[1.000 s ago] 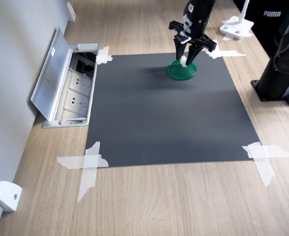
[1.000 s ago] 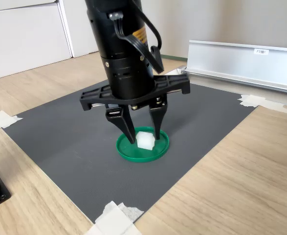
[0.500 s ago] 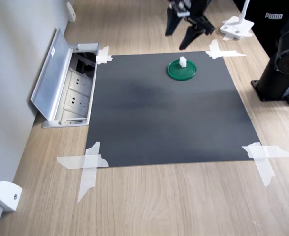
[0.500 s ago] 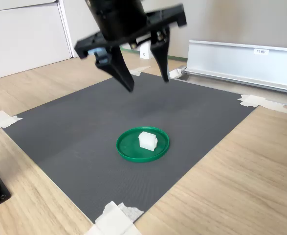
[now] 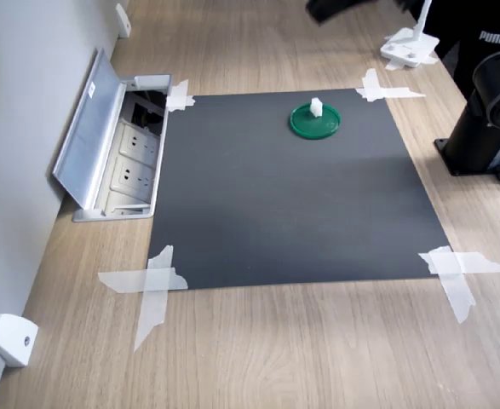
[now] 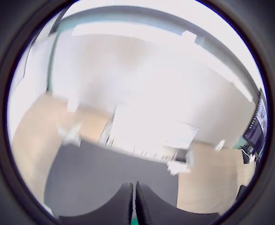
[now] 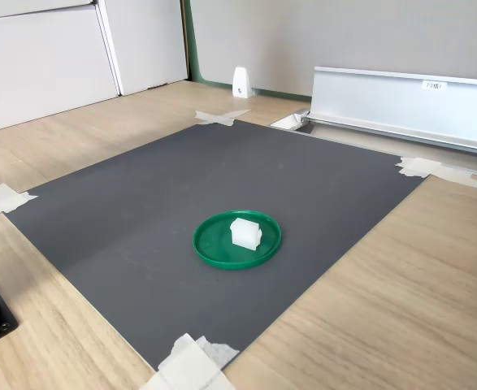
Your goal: Grasp a white terminal and put it on the green lid.
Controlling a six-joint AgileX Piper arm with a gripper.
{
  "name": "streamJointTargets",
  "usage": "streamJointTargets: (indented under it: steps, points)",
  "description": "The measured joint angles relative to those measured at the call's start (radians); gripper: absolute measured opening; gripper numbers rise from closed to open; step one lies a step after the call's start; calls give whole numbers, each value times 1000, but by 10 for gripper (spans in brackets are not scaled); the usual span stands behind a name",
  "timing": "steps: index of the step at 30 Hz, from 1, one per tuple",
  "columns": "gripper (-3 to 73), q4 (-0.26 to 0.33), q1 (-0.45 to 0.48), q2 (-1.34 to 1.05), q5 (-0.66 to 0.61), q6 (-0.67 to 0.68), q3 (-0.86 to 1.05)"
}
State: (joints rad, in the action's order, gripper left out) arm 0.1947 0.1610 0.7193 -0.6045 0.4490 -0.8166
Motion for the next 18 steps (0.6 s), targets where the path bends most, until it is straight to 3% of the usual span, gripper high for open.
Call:
streamJointTargets:
  steps: [5, 8, 18]
  points:
    - [-5, 5, 0, -167, 123, -207, 145]
    - [-5, 5, 0, -262, 126, -321, 242]
    - [-7, 5, 0, -576, 26, -391, 443]
